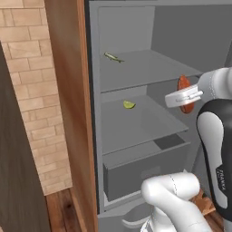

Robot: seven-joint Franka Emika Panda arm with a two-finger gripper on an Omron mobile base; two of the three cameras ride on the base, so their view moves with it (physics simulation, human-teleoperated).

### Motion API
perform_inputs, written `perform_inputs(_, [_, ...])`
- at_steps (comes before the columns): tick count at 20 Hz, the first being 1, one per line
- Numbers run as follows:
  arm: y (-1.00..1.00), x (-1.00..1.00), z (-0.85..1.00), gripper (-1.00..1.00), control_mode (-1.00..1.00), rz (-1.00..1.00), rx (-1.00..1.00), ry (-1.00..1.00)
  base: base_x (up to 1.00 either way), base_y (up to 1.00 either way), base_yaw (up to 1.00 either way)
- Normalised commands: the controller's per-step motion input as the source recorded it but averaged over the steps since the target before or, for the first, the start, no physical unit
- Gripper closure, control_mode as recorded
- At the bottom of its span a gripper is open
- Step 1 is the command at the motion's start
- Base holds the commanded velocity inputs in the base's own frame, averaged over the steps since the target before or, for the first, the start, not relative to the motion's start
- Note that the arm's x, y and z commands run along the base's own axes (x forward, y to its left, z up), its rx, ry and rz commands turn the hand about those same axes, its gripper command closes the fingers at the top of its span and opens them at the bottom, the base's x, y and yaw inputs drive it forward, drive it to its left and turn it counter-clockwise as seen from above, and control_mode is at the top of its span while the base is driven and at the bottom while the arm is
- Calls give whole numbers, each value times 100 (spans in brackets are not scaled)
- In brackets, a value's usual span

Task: Transport the fish and sweet potato to the fridge. Place the fish on the rack containing meat and place the sweet potato on the rack containing the vegetable, ensuring meats and vegetables are on different racks.

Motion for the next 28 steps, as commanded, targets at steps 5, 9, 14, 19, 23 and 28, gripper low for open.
perform_inputs(5, [0,0,0,100,100,0,0,0,29,0,10])
perform_inputs(9, [0,0,0,100,100,0,0,0,4,0,20])
perform_inputs(14, [-1,0,-7,100,-100,2,0,0,1,-1,10])
perform_inputs(19, [-1,29,-79,100,-100,5,0,11,0,0,0])
perform_inputs(23, [0,57,-88,100,-100,2,0,6,0,0,0])
perform_inputs(28, [-10,74,-65,100,-100,5,0,2,0,0,0])
